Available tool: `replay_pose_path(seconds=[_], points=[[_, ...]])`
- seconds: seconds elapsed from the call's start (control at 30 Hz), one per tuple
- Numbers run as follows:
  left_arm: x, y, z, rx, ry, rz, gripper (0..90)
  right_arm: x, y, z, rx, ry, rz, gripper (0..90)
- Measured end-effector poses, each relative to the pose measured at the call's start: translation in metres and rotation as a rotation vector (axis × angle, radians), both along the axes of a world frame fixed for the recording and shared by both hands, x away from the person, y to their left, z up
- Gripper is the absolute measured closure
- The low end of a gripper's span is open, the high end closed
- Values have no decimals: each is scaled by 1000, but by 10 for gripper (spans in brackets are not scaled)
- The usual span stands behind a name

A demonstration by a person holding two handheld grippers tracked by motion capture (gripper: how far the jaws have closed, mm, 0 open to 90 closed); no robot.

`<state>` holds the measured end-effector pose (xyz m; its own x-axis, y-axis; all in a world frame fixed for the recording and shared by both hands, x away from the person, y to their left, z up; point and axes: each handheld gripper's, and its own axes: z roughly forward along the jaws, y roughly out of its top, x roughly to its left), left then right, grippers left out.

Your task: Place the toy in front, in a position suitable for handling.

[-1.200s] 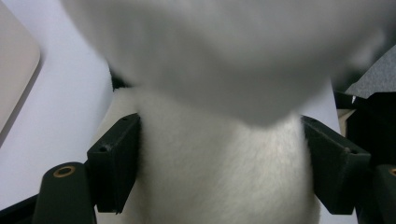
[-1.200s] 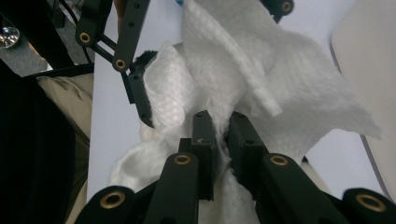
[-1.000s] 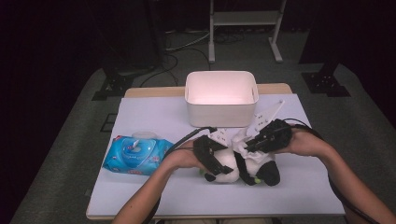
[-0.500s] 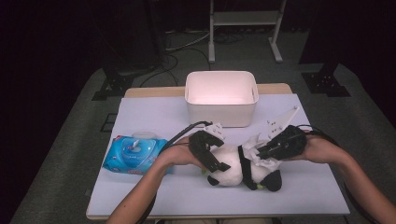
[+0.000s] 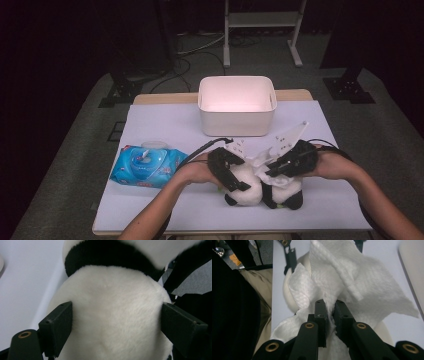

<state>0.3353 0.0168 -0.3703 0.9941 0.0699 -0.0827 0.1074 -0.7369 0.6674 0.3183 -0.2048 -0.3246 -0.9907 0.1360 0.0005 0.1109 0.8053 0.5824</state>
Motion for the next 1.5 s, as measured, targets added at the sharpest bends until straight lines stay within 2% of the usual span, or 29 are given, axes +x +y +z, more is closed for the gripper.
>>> replay_pose_path(seconds=[0.1, 0.23, 0.37, 0.57, 0.67, 0.73, 0.8, 0.83, 0.9, 1.17, 1.33, 1.5], points=[[-3, 0, 1, 24, -23, -7, 147, -1, 14, -8, -2, 0, 28, 808], [-5, 3, 0, 8, -19, 5, 147, -3, 13, -7, -1, -5, 25, 808], [-6, 5, -1, -8, -17, 9, 146, -7, -4, -3, 5, -8, -9, 807], [-7, 6, 0, -4, -20, 7, 146, -14, -35, 0, 40, -10, -70, 807], [-8, 7, 1, -15, -6, 11, 146, -19, -50, -1, 58, -5, -99, 807], [-8, 8, 5, -41, 5, 12, 146, -21, -57, -3, 65, 1, -107, 807], [-8, 8, 9, -38, -9, 13, 145, -22, -61, -6, 78, 10, -115, 807], [-8, 8, 11, -39, -9, 17, 143, -23, -62, -7, 80, 12, -116, 807], [-7, 6, 10, -15, -10, 42, 98, -24, -62, -7, 79, 6, -114, 807], [-5, 2, -3, -10, 4, 37, 68, -25, -54, -6, 60, -5, -101, 804], [-3, -6, -8, -1, 8, 29, 0, -21, -47, -6, 47, -6, -90, 805], [1, -10, -11, 3, 19, 9, 0, -19, -43, -9, 44, 1, -81, 806]])
